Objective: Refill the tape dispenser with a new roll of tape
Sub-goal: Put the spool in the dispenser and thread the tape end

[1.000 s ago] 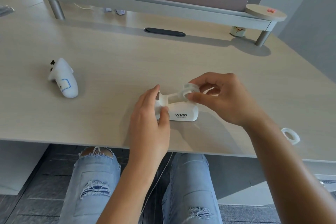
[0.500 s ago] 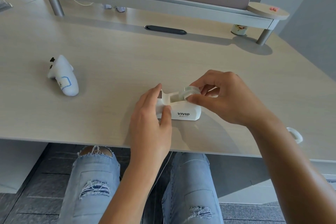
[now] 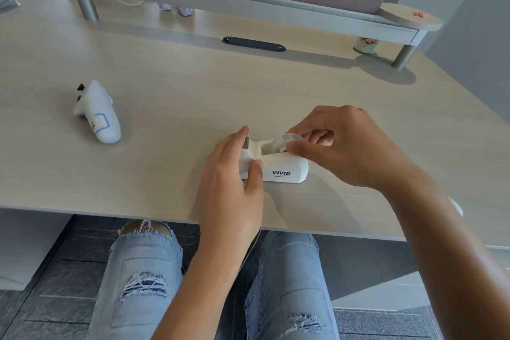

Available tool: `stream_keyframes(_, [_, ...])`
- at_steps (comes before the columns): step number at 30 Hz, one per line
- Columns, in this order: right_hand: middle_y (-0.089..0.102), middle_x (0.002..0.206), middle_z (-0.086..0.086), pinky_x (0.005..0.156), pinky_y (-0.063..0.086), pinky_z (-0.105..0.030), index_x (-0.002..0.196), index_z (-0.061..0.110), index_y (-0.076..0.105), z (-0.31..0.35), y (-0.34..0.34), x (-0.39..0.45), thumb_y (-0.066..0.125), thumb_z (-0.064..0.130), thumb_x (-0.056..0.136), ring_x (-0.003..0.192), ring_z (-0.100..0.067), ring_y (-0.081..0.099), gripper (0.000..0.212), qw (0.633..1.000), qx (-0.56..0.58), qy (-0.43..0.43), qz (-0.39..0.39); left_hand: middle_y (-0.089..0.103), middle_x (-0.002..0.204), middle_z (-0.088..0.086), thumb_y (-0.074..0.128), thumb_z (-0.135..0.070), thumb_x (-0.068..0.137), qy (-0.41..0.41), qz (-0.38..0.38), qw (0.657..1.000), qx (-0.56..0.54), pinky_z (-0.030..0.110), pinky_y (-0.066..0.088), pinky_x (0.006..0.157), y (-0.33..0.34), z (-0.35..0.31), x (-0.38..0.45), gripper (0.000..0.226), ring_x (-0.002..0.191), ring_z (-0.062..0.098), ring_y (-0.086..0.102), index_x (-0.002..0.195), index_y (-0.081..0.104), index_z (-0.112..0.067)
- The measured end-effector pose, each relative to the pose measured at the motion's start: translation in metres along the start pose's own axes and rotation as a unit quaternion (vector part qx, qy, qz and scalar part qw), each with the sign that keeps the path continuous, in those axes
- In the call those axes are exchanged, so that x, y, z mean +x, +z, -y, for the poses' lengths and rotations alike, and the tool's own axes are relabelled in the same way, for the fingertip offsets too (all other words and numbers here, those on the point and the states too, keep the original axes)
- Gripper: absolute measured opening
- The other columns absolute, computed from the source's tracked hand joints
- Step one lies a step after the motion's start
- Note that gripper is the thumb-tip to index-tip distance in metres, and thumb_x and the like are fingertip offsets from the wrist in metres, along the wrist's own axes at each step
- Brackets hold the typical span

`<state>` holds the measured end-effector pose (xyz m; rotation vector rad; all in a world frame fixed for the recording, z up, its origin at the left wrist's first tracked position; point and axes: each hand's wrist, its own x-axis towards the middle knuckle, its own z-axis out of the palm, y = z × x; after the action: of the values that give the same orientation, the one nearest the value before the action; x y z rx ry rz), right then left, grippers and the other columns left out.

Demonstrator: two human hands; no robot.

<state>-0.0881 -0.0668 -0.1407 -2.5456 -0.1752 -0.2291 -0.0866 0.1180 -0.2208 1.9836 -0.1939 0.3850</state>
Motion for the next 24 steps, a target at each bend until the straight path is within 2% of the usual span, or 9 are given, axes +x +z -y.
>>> stream_keyframes(5, [0.075,0.089,0.01,0.08,0.061,-0.034,0.1,0.028,0.08,0.006,-0.005,0.006,0.08,0.033,0.088,0.083,-0.007,0.071,0.013,0.999,-0.046,-0.013,0.023,0.067,0.137,0.0,0.066,-0.004,0.092,0.002,0.0,1.0,-0.002,0.025,0.046,0.102,-0.001,0.0,0.0,0.051,0.124,0.02,0.063,0.142,0.06,-0.014])
stream_keyframes(8, [0.072,0.093,0.01,0.081,0.06,-0.036,0.098,0.026,0.08,0.008,-0.003,0.008,0.081,0.03,0.088,0.082,-0.008,0.07,0.011,0.997,-0.065,-0.016,0.026,0.066,0.137,-0.001,0.065,-0.004,0.092,0.0,0.001,1.0,-0.003,0.029,0.047,0.103,-0.001,0.0,0.0,0.051,0.124,0.02,0.063,0.142,0.059,-0.015])
stream_keyframes(11, [0.072,0.091,0.012,0.08,0.06,-0.032,0.098,0.028,0.08,0.009,-0.003,0.007,0.079,0.031,0.089,0.082,-0.005,0.069,0.01,0.997,-0.071,-0.016,0.022,0.066,0.136,-0.001,0.065,-0.005,0.093,0.001,0.001,1.0,-0.005,0.032,0.049,0.104,-0.001,0.0,-0.001,0.051,0.123,0.02,0.063,0.142,0.059,-0.015])
stream_keyframes(16, [0.071,0.087,0.016,0.073,0.053,-0.016,0.098,0.03,0.08,0.01,0.0,0.007,0.078,0.031,0.09,0.079,0.0,0.065,0.008,0.997,-0.08,-0.01,0.02,0.066,0.137,-0.002,0.065,-0.005,0.092,-0.009,0.002,1.0,-0.009,0.03,0.048,0.104,-0.002,0.0,0.0,0.051,0.124,0.018,0.063,0.142,0.059,-0.017])
stream_keyframes(18, [0.071,0.085,0.017,0.07,0.049,-0.01,0.097,0.029,0.079,0.01,0.003,0.007,0.076,0.029,0.09,0.077,0.001,0.065,0.007,0.996,-0.087,-0.012,0.013,0.067,0.136,-0.001,0.066,-0.004,0.092,-0.015,0.003,1.0,-0.02,0.034,0.05,0.104,-0.002,0.0,0.001,0.052,0.122,0.019,0.064,0.142,0.06,-0.017])
stream_keyframes(21, [0.07,0.085,0.016,0.069,0.047,-0.01,0.097,0.029,0.08,0.011,0.006,0.004,0.076,0.027,0.09,0.076,0.001,0.064,0.008,0.996,-0.087,-0.014,0.003,0.069,0.133,0.0,0.068,-0.004,0.091,-0.02,0.002,0.999,-0.031,0.04,0.052,0.104,-0.003,0.0,0.002,0.051,0.119,0.021,0.066,0.141,0.062,-0.017])
stream_keyframes(24, [0.07,0.085,0.015,0.071,0.05,-0.014,0.098,0.029,0.08,0.011,0.008,0.004,0.076,0.027,0.09,0.077,-0.001,0.064,0.009,0.996,-0.09,-0.014,-0.003,0.07,0.134,0.0,0.068,-0.005,0.091,-0.025,0.002,0.999,-0.028,0.039,0.052,0.104,-0.003,-0.001,0.002,0.052,0.119,0.021,0.066,0.141,0.062,-0.018])
